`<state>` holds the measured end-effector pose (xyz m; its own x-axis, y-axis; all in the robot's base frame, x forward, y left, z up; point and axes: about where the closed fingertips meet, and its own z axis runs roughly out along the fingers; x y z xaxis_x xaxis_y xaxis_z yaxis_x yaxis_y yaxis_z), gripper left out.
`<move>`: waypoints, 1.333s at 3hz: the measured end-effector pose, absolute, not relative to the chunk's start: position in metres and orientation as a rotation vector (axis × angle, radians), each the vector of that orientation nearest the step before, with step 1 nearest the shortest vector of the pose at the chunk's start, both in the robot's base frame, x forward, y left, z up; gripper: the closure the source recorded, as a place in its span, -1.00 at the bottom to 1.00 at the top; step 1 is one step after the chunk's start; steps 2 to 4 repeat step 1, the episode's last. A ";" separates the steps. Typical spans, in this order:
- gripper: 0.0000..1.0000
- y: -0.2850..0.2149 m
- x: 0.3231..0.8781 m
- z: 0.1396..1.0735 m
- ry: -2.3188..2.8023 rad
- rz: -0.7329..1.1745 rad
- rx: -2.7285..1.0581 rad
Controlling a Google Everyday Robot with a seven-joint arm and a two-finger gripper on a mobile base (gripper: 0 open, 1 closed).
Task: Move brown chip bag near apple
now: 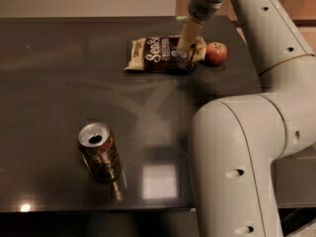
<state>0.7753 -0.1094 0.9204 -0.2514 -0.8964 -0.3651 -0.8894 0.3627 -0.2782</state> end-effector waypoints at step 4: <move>-1.00 -0.107 0.779 0.919 2.160 -0.016 -1.544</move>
Offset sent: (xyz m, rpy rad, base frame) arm 0.0000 0.0000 0.0000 0.0000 0.0000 0.0000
